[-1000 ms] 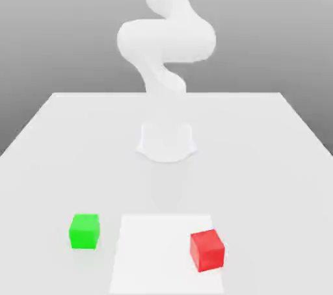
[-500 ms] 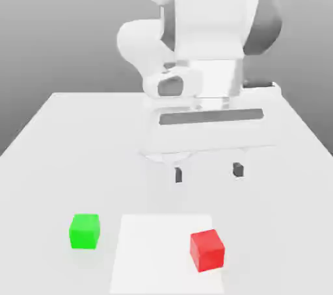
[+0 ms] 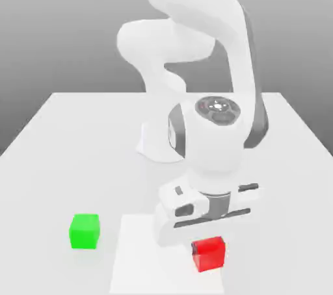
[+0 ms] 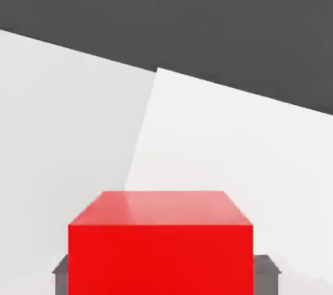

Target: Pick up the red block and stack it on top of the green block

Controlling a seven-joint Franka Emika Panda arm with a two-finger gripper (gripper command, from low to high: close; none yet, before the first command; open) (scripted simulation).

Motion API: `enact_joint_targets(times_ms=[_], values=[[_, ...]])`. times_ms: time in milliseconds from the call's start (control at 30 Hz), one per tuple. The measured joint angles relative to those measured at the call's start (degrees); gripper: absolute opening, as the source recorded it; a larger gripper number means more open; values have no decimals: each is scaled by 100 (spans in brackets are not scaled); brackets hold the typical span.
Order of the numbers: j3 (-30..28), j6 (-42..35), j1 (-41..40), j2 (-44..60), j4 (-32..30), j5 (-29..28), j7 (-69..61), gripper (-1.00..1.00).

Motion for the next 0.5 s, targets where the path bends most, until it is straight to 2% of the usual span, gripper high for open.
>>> enact_joint_targets(times_ms=[67, 267, 500], values=[[0, 21, -2, 26, 3, -7, 5, -100], [80, -865, -142, -1035, -170, 180, -131, -100], [-645, -1203, -1574, -1724, -518, 204, -45, -100]])
